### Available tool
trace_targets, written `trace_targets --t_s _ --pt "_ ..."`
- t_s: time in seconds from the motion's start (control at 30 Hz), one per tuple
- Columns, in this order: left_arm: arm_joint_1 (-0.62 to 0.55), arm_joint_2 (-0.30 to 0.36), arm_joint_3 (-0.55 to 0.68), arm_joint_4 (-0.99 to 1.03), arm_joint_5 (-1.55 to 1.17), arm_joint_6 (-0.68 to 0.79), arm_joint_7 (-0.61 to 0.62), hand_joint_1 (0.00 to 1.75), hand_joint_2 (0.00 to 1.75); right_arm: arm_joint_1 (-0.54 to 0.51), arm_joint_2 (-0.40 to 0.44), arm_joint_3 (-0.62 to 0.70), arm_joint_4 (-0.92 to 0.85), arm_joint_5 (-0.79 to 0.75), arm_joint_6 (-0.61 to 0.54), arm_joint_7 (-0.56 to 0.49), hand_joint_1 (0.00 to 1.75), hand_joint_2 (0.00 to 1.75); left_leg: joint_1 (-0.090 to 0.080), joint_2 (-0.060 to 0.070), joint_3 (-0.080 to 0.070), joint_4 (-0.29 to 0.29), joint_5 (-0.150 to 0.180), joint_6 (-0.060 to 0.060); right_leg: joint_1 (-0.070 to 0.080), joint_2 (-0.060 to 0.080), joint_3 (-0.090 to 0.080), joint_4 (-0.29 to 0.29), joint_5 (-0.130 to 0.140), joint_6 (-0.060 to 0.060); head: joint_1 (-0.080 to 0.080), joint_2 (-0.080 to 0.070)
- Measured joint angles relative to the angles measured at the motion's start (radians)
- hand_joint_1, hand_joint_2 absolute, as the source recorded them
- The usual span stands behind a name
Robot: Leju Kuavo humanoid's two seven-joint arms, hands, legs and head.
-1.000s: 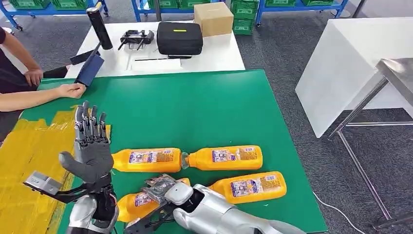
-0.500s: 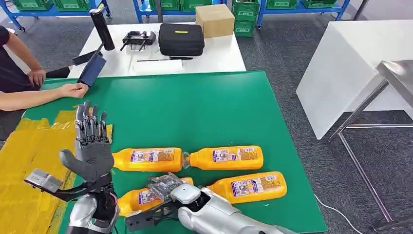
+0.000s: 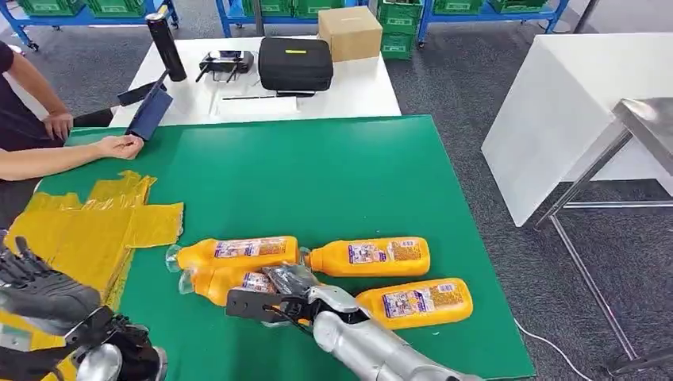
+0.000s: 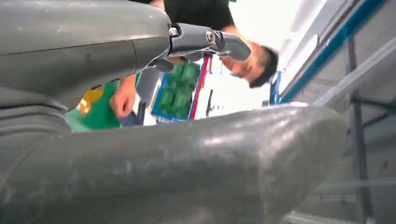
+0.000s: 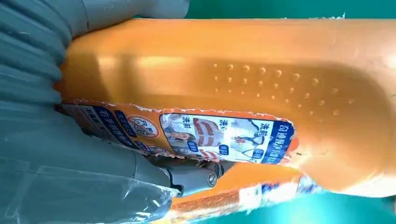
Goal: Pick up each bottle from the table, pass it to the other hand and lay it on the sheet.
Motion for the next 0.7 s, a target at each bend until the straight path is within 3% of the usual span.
trace_targets --t_s 0.13,0.2,0.23,0.33,0.37,0.43,0.53,0.7 --pt "0.028 -0.031 0.064 -0.053 0.060 -0.011 0.000 0.00 0.00 0.052 -0.016 -0.083 -0.065 -0.133 -0.036 -0.129 1.75 1.75 0.002 0.004 -0.003 0.000 0.000 -0.002 0.001 0.004 -0.006 0.000 0.003 -0.001 -0.001 0.000" --pt "0.045 -0.032 0.081 -0.045 0.178 -0.089 0.010 0.00 0.00 0.114 -0.036 -0.129 -0.136 -0.189 -0.057 -0.176 1.75 1.75 0.002 0.004 -0.002 0.000 0.000 -0.001 0.001 0.004 -0.006 0.000 0.004 0.000 -0.002 0.000" --pt "0.049 -0.028 0.081 -0.030 0.244 -0.153 0.043 0.00 1.75 0.151 -0.045 -0.150 -0.183 -0.213 -0.063 -0.193 1.75 1.75 0.002 0.003 -0.001 0.001 0.000 -0.001 0.001 0.003 -0.005 0.000 0.007 0.003 -0.001 0.000" --pt "0.053 0.028 0.054 0.079 0.464 -0.543 0.282 0.00 1.75 0.263 -0.078 -0.194 -0.360 -0.272 -0.066 -0.259 1.75 1.75 0.003 -0.002 -0.007 0.001 0.001 -0.001 0.003 -0.001 -0.005 0.001 0.010 0.004 -0.002 0.000" --pt "0.058 0.039 0.047 0.108 0.472 -0.648 0.291 0.00 1.75 0.288 -0.087 -0.198 -0.397 -0.283 -0.062 -0.285 1.75 1.75 0.004 -0.002 -0.012 0.001 0.001 -0.001 0.003 -0.001 -0.002 0.002 0.010 0.004 -0.001 0.000" --pt "0.061 0.064 0.026 0.166 0.450 -0.802 0.293 0.00 1.75 0.333 -0.106 -0.209 -0.467 -0.302 -0.044 -0.333 1.75 1.75 0.004 0.001 -0.020 0.001 0.003 -0.003 0.003 0.000 -0.010 0.004 0.013 0.002 -0.002 0.000" --pt "0.083 0.101 -0.017 0.207 0.409 -0.926 0.300 0.00 1.75 0.370 -0.128 -0.212 -0.552 -0.308 -0.024 -0.366 1.75 1.75 0.004 0.001 -0.029 0.002 0.003 -0.003 0.003 0.000 -0.020 0.004 0.013 0.002 -0.002 0.000" --pt "0.095 0.135 -0.063 0.238 0.401 -0.971 0.315 0.00 1.75 0.389 -0.145 -0.212 -0.635 -0.308 -0.014 -0.375 1.75 1.75 0.004 -0.001 -0.033 0.002 0.003 -0.003 0.003 -0.001 -0.023 0.004 0.012 0.002 -0.002 0.000"
